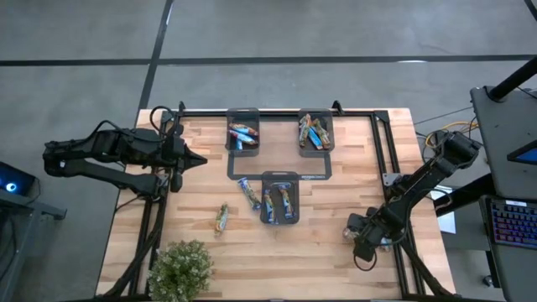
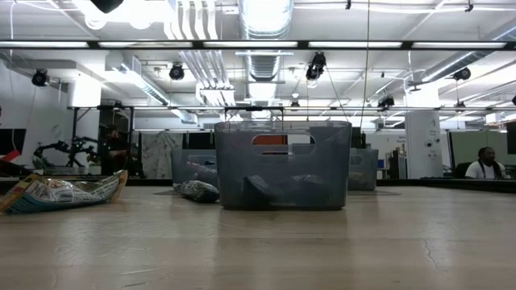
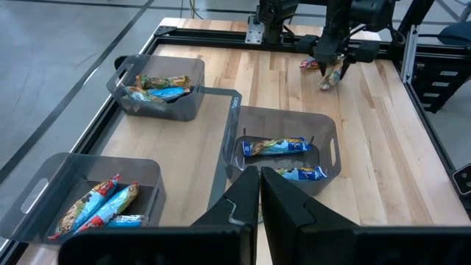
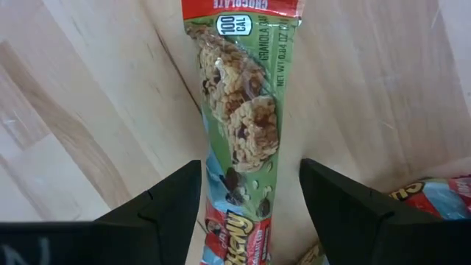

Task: Pick and place Granola Bars by type
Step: Put the red granola bar into the left black bin

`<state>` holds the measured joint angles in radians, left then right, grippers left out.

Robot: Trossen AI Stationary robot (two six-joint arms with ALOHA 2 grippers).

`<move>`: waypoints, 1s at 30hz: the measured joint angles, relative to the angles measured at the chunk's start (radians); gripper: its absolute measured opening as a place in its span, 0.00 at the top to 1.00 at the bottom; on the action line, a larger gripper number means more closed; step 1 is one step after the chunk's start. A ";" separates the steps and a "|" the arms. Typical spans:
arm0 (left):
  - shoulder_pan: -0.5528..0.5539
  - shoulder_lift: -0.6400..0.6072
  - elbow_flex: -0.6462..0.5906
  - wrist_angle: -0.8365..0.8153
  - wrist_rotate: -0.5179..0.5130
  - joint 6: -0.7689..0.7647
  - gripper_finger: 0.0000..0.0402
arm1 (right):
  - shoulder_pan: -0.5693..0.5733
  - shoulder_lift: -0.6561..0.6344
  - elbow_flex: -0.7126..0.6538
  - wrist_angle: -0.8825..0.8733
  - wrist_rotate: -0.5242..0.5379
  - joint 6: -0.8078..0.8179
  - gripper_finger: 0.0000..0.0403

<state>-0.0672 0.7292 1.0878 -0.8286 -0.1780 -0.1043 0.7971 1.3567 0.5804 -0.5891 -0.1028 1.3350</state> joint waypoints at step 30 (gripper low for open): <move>0.000 0.000 0.000 0.000 0.000 0.000 1.00 | 0.001 0.006 -0.005 0.021 -0.011 -0.030 0.77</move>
<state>-0.0672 0.7292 1.0878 -0.8288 -0.1780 -0.1040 0.7979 1.3628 0.5758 -0.5682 -0.1139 1.3052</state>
